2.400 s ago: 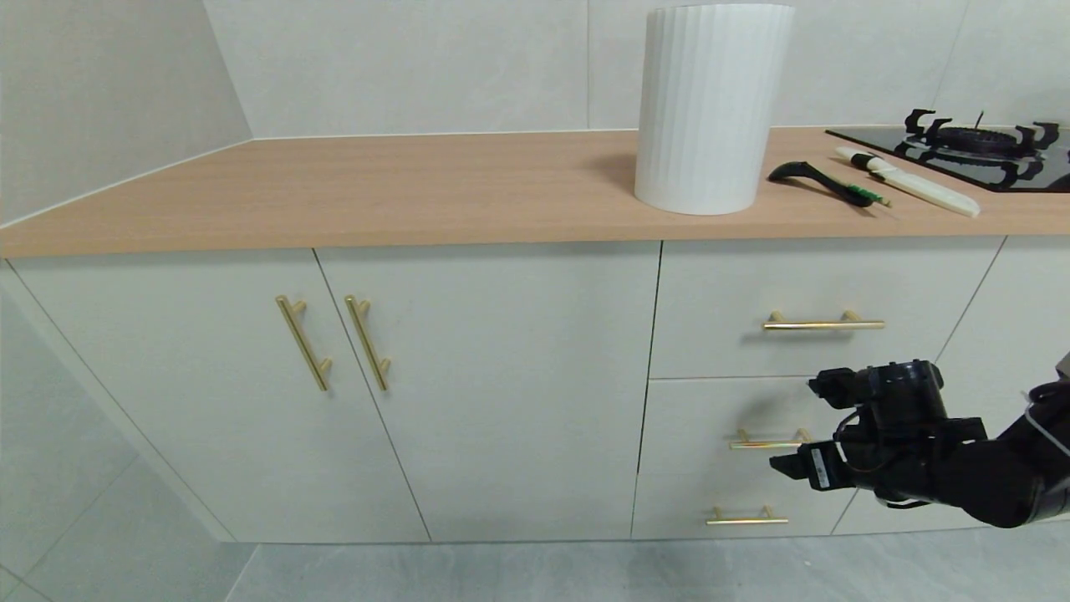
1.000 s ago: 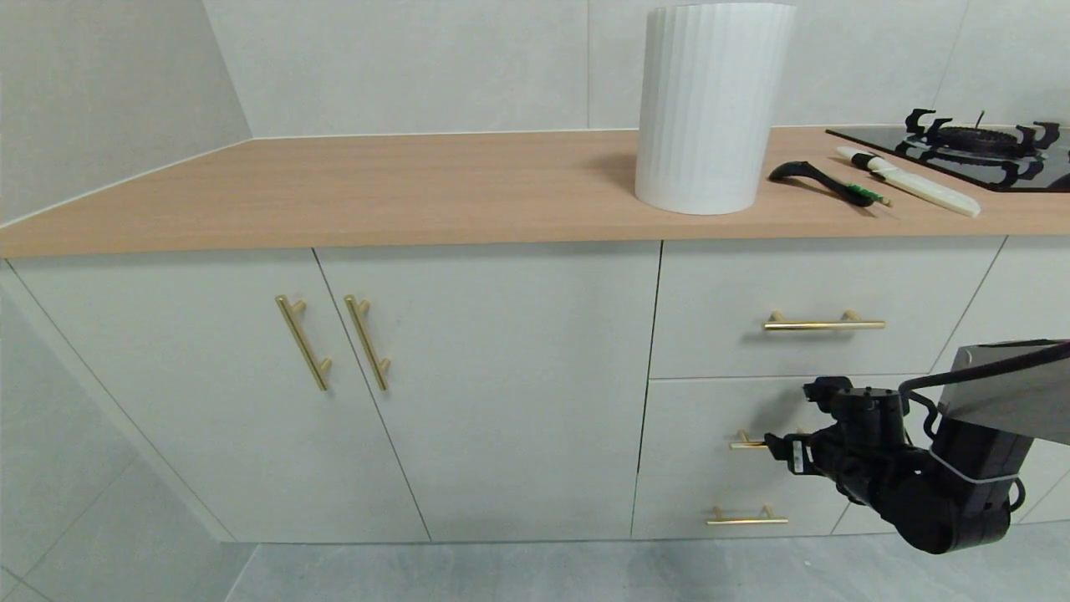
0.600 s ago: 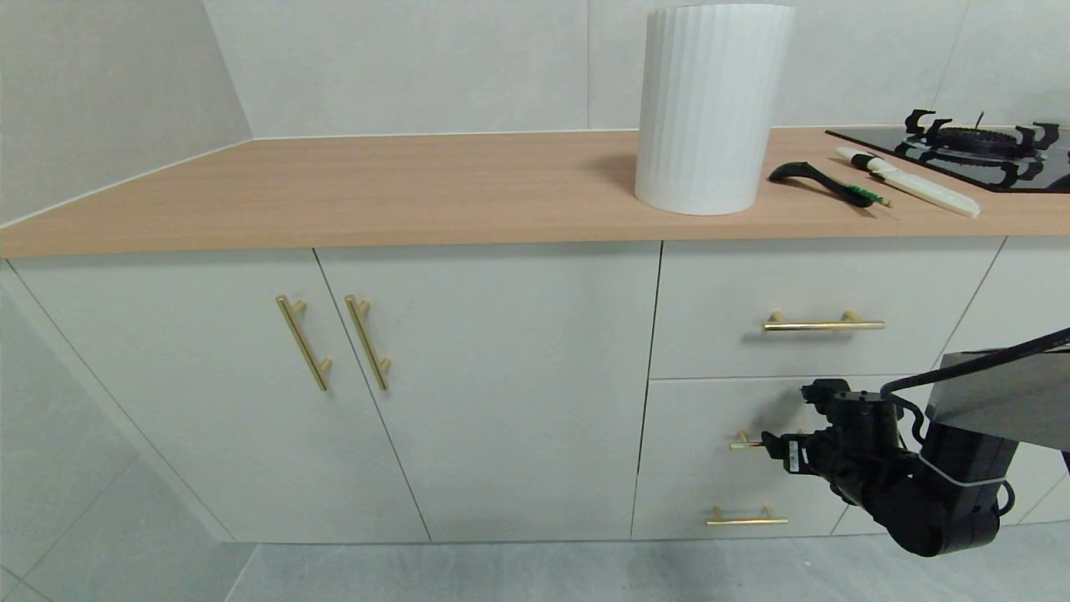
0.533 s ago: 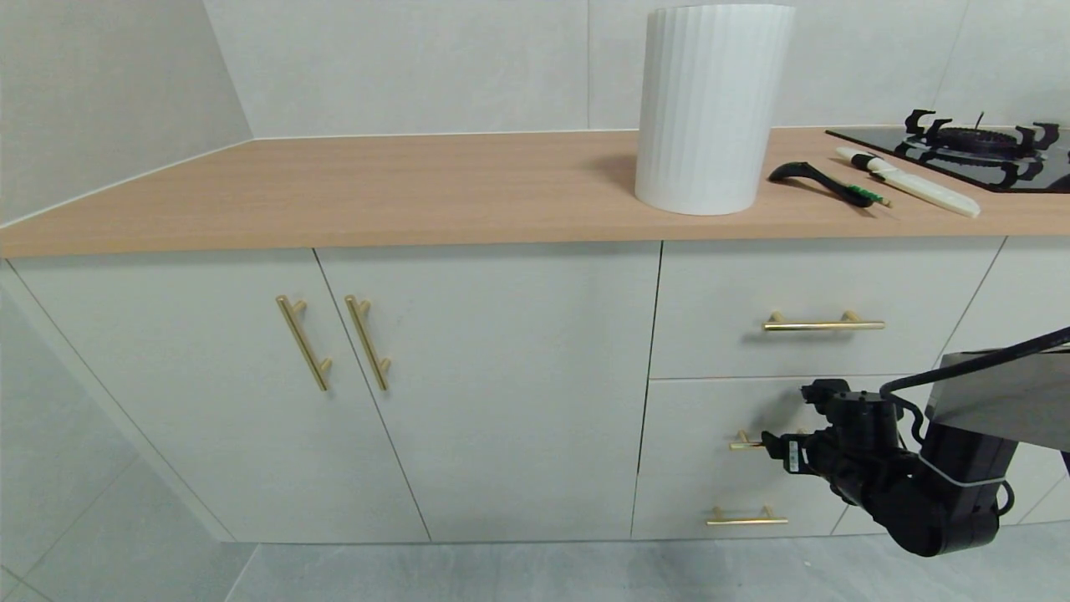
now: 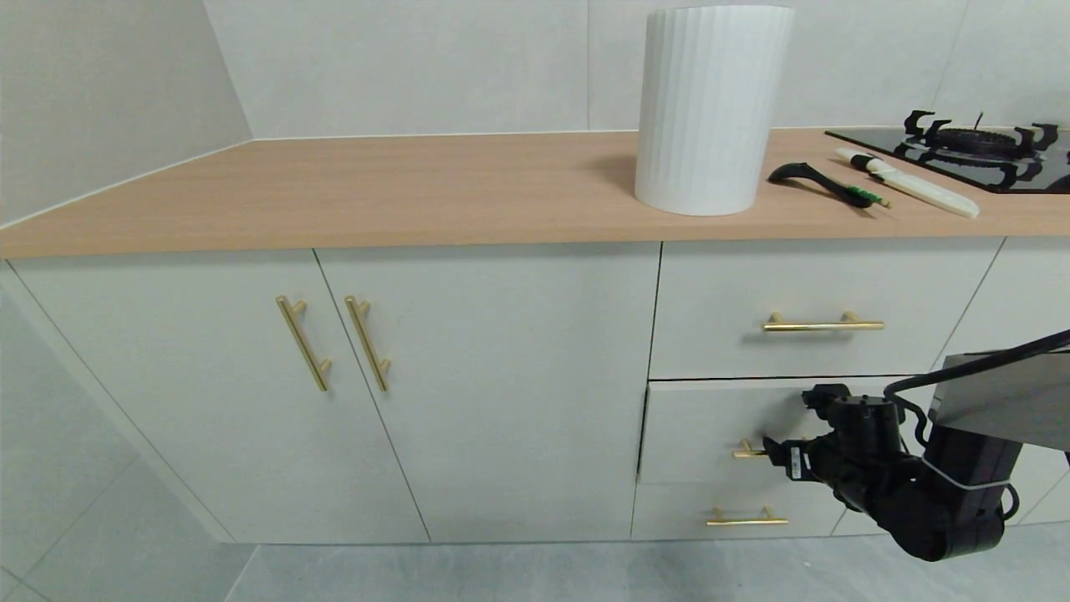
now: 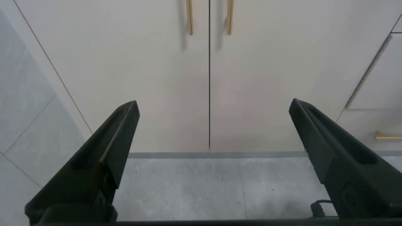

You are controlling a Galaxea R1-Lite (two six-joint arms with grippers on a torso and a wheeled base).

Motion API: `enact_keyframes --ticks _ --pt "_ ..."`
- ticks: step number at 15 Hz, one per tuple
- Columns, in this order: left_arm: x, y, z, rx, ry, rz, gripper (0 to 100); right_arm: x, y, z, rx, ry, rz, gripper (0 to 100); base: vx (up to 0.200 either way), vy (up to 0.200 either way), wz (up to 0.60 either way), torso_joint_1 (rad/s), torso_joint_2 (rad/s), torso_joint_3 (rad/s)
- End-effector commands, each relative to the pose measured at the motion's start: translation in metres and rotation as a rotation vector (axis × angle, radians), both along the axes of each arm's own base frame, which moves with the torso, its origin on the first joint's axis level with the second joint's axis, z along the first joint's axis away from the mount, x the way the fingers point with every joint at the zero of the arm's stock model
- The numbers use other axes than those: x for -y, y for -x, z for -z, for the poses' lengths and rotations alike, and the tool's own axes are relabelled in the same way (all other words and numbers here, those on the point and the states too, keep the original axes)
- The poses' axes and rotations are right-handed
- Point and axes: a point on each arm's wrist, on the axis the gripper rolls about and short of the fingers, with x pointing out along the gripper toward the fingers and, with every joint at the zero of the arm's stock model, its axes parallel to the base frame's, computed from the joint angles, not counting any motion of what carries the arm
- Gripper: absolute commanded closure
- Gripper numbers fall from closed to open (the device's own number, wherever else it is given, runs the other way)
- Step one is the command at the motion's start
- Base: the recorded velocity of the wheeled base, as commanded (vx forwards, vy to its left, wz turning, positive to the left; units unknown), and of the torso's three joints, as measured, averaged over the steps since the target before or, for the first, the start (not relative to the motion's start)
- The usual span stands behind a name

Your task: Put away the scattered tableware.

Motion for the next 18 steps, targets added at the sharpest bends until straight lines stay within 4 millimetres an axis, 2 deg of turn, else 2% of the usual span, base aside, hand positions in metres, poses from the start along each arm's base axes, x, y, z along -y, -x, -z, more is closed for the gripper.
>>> enact_keyframes --ticks 1,5,7,9,14,16,18 --pt "0.000 0.000 0.000 -0.001 0.000 -0.001 0 0.000 0.001 -0.001 -0.001 0.001 -0.001 0 0.000 0.000 0.00 0.000 0.00 0.000" --pt "0.000 0.000 0.000 -0.001 0.000 -0.001 0 0.000 0.002 -0.010 0.010 0.000 -0.001 0 0.000 0.000 0.00 0.000 0.00 0.000" --pt "0.000 0.000 0.000 -0.001 0.000 -0.001 0 0.000 0.010 -0.026 -0.007 -0.002 -0.009 0 0.000 0.000 0.00 0.000 0.00 0.000" --pt "0.000 0.000 0.000 -0.001 0.000 -0.001 0 0.000 0.024 -0.053 -0.061 -0.011 -0.039 0 0.000 0.000 0.00 0.000 0.00 0.000" --pt "0.000 0.000 0.000 -0.001 0.000 -0.001 0 0.000 0.080 -0.160 -0.070 -0.086 -0.167 0 0.000 0.000 0.00 0.000 0.00 0.000" --pt "0.000 0.000 0.000 -0.001 0.000 -0.001 0 -0.007 0.096 -0.183 -0.020 -0.092 -0.206 0 0.000 0.000 0.00 0.000 0.00 0.000" --pt "0.000 0.000 0.000 -0.001 0.000 -0.001 0 -0.012 0.097 -0.183 -0.017 -0.093 -0.219 0 0.000 0.000 0.00 0.000 0.00 0.000"
